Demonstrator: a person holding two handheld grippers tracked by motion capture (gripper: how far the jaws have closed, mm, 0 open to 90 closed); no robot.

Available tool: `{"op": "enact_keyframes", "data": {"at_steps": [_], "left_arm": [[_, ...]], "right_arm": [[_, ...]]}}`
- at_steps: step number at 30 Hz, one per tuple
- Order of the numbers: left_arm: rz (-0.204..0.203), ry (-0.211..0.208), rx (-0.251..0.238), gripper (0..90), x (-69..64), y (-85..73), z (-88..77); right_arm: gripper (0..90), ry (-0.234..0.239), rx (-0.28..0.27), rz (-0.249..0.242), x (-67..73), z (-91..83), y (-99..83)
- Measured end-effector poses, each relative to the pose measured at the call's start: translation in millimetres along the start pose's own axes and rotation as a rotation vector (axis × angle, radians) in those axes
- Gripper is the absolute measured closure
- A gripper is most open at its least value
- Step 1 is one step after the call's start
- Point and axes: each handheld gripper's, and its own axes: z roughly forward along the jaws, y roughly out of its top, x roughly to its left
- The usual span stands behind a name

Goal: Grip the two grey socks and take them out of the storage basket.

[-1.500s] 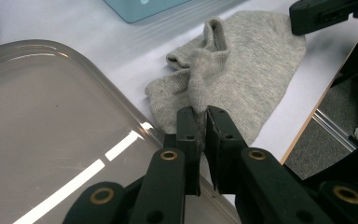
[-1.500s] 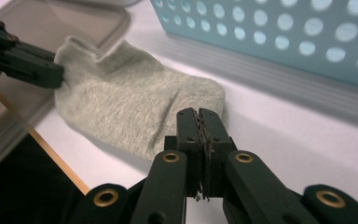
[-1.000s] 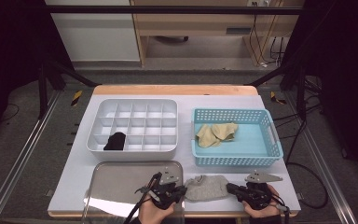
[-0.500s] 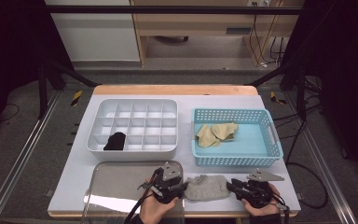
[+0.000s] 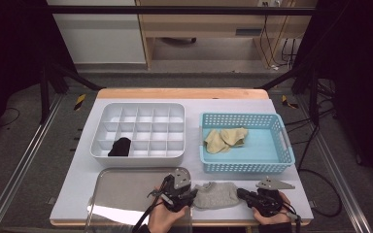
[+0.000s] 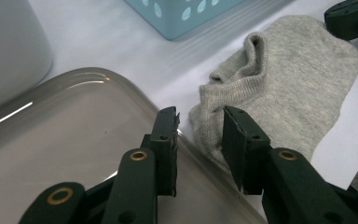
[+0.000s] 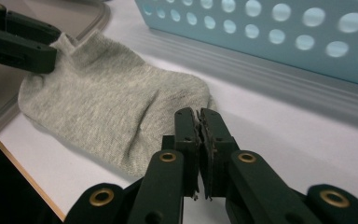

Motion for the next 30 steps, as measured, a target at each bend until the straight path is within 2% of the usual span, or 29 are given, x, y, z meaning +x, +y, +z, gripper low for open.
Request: {"op": "enact_keyframes", "data": {"at_steps": [3,6,10,14,17,21,24,27,30], "left_arm": [[-0.010,-0.020,-0.005,65.4,-2.8,0.4,0.7],[-0.001,-0.034,0.007,65.0,-6.1,1.6,2.5],[-0.002,-0.032,0.023,65.8,-10.0,3.2,9.3],[-0.005,-0.020,0.044,73.4,-11.9,3.3,12.2],[-0.030,-0.040,0.044,80.0,-8.6,3.9,11.3],[-0.021,-0.035,0.025,82.6,-7.2,6.9,9.8],[0.001,-0.027,0.026,82.5,-8.4,11.1,12.7],[0.009,-0.017,0.043,82.2,-7.6,13.6,19.2],[0.016,-0.014,0.043,80.9,-7.3,12.9,19.0]], "right_arm": [[86.6,-0.011,-0.011,-0.003,-0.6,-2.3,-0.9],[86.5,-0.026,-0.003,-0.009,0.1,-4.4,-1.5],[86.4,-0.041,0.002,-0.009,0.2,-3.5,-4.5],[86.5,-0.044,0.004,-0.010,0.9,-3.3,-4.3],[86.7,-0.039,-0.002,-0.001,-0.5,-3.8,-4.1],[87.0,-0.042,-0.009,0.003,-1.2,-6.1,-3.1],[87.1,-0.067,-0.020,0.004,-2.5,-8.1,-2.1],[87.0,-0.108,-0.020,-0.027,-2.3,-7.6,-1.3],[86.6,-0.124,-0.002,-0.043,-1.0,-4.9,-1.0]]}}
